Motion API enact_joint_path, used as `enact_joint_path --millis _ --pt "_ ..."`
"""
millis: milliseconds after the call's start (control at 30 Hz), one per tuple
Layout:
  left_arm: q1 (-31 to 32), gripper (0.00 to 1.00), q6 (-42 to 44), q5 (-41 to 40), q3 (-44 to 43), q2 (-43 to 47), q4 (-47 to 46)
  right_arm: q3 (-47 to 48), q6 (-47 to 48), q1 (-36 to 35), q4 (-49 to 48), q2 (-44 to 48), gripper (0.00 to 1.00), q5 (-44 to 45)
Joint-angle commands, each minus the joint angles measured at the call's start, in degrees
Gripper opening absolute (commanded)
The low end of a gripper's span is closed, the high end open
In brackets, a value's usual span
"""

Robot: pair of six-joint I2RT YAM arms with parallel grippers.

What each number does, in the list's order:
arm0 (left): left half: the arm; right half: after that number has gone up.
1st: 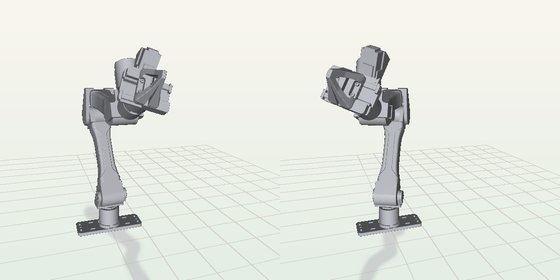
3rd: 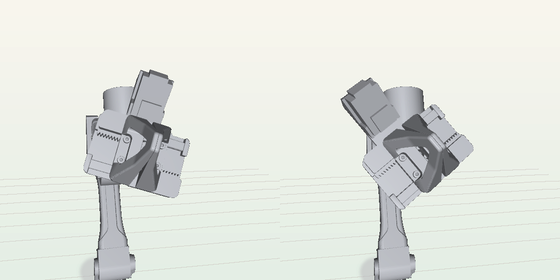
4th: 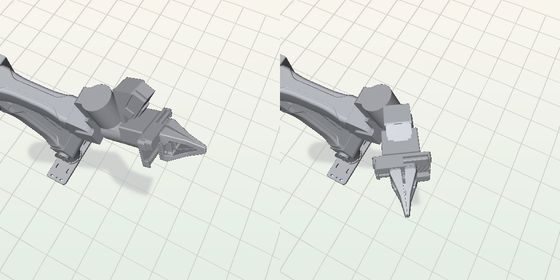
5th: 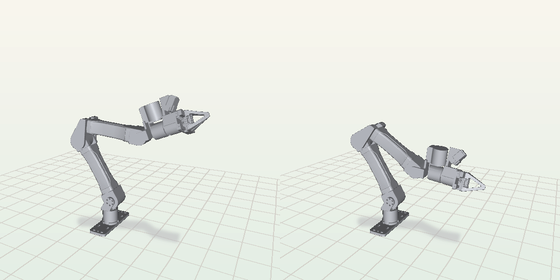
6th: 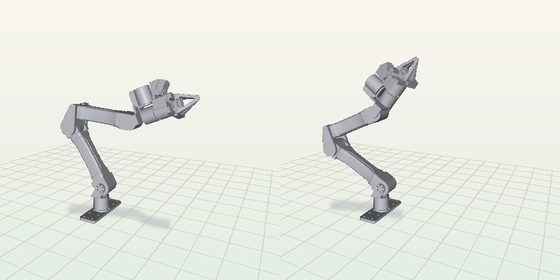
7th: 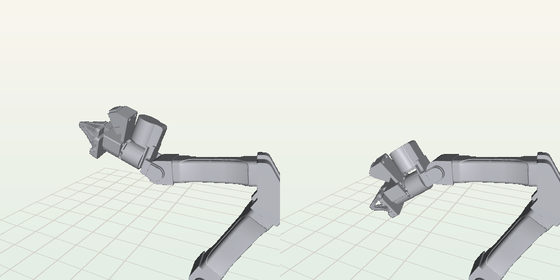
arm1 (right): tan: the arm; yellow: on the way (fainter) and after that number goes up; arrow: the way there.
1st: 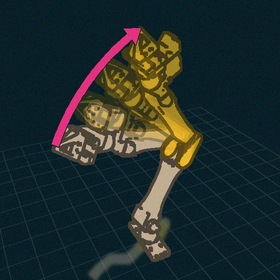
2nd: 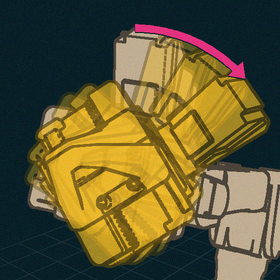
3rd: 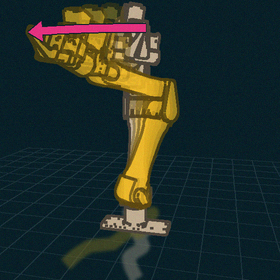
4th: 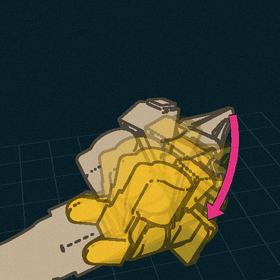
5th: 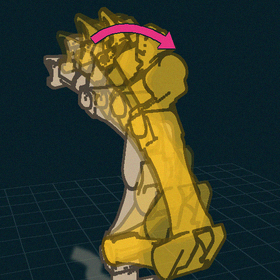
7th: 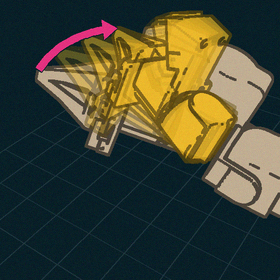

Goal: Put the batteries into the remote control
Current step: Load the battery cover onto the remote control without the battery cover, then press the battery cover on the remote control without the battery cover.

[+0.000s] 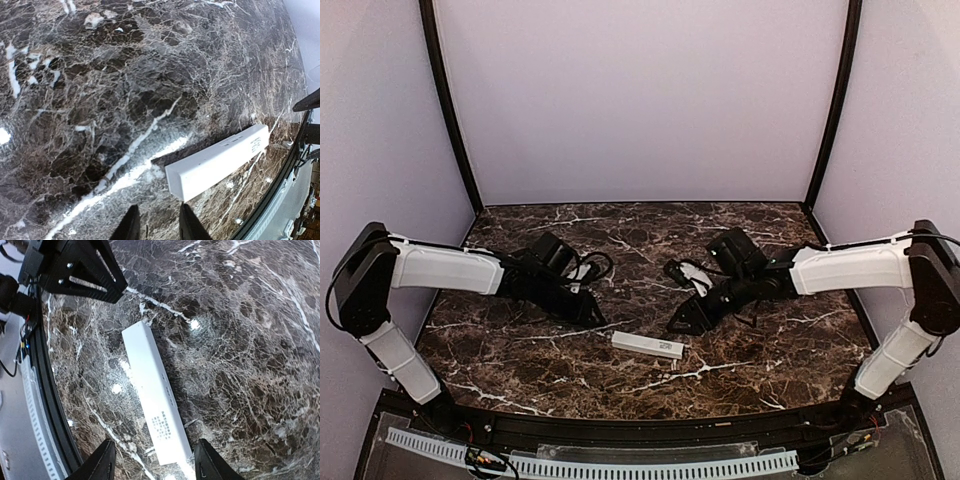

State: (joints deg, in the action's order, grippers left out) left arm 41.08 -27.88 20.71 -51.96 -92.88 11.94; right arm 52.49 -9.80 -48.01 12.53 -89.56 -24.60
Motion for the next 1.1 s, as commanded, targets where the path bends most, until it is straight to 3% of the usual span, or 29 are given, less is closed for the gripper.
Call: enact_joint_path --millis 0,333,467,667,1067 --pt "0.11 0.23 3.12 -4.89 1.46 0.95 3.56 4.08 7.44 -3.04 4.7 -4.82 0.53 5.2" --pt "4.01 0.06 5.13 -11.06 2.45 -0.4 1.99 8.98 12.52 -6.16 5.92 -10.14 0.49 6.37" --pt "5.34 0.04 5.31 -12.8 3.05 -0.47 -0.18 9.87 13.12 -6.38 6.12 -11.87 0.49 5.25" --pt "7.15 0.01 6.6 -16.49 3.46 -0.69 -2.83 9.53 13.96 -6.87 5.35 -12.99 0.57 4.66" --pt "7.96 0.0 6.89 -18.85 7.61 0.97 -10.15 7.91 15.91 -8.67 3.23 -15.76 0.55 11.09"
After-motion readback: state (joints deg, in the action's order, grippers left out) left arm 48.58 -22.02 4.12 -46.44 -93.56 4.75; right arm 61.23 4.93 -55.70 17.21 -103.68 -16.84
